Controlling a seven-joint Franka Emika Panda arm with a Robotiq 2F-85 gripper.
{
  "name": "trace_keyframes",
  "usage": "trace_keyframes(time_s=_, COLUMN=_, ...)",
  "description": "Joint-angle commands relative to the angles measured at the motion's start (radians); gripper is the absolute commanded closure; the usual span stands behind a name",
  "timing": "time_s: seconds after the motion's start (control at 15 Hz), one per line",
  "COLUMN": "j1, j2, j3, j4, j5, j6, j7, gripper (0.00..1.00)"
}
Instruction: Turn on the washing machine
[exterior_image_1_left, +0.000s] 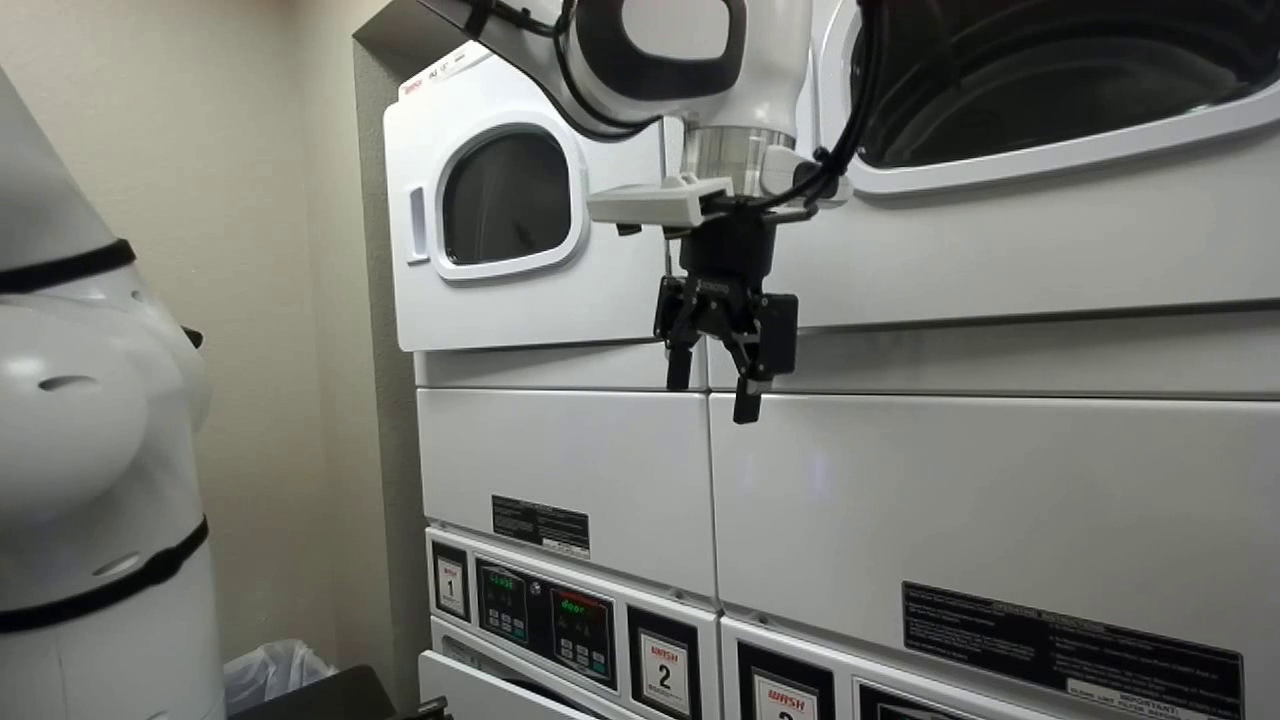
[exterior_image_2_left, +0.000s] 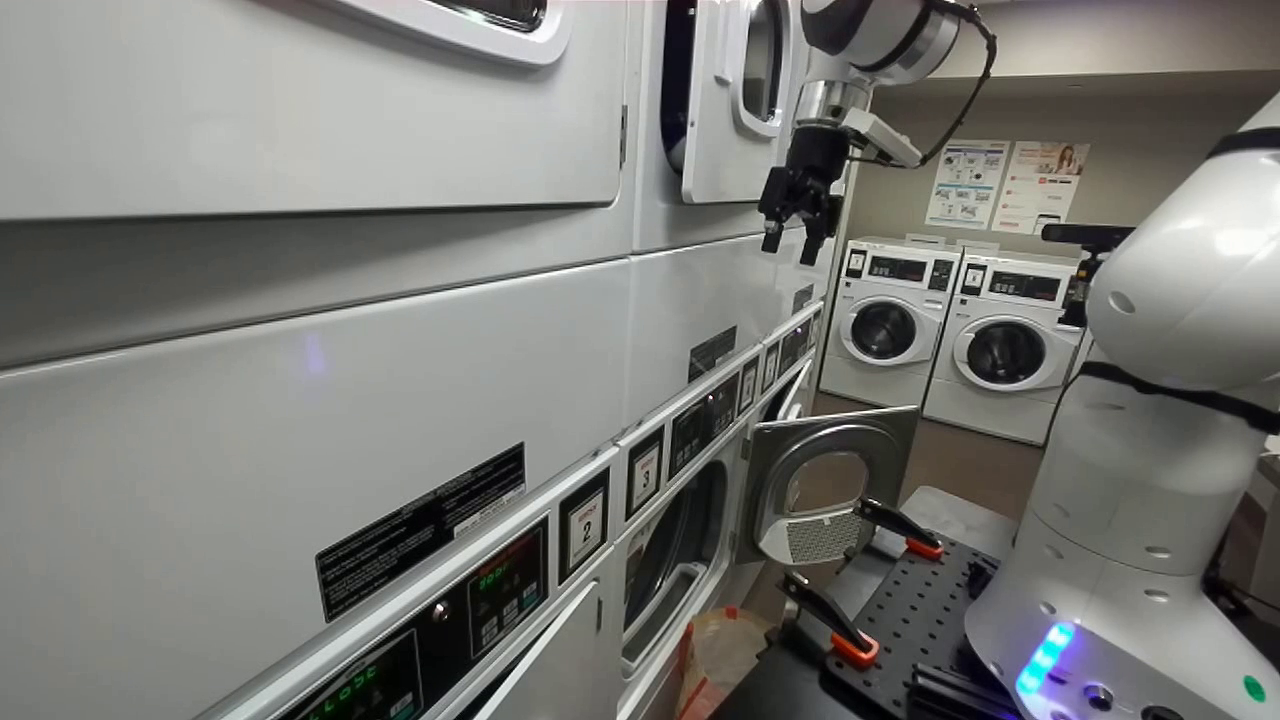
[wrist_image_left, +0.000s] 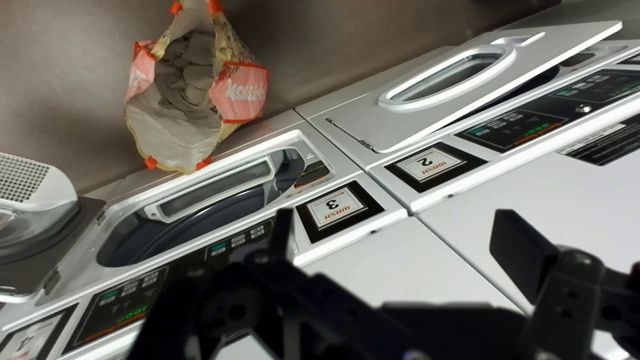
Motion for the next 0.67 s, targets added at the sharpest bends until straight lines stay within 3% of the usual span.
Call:
trace_keyframes(time_s=0.0, j1=-0.042, j2=0.060, j3=-0.002, j4=-0.060, j5=0.003, j6=0.121, j7=-0.003, gripper=0.00)
trace_keyframes(time_s=0.33, j1=-0.063, j2=0.198, j3=-0.048, j4=-0.134, j5=0.062, j6=0.381, j7=-0.074, gripper=0.00)
trace_keyframes(time_s=0.6, j1=-0.050, j2=0.362, j3=-0.060, j4=-0.133, j5=0.188, j6=0.557, j7=-0.247, gripper=0.00)
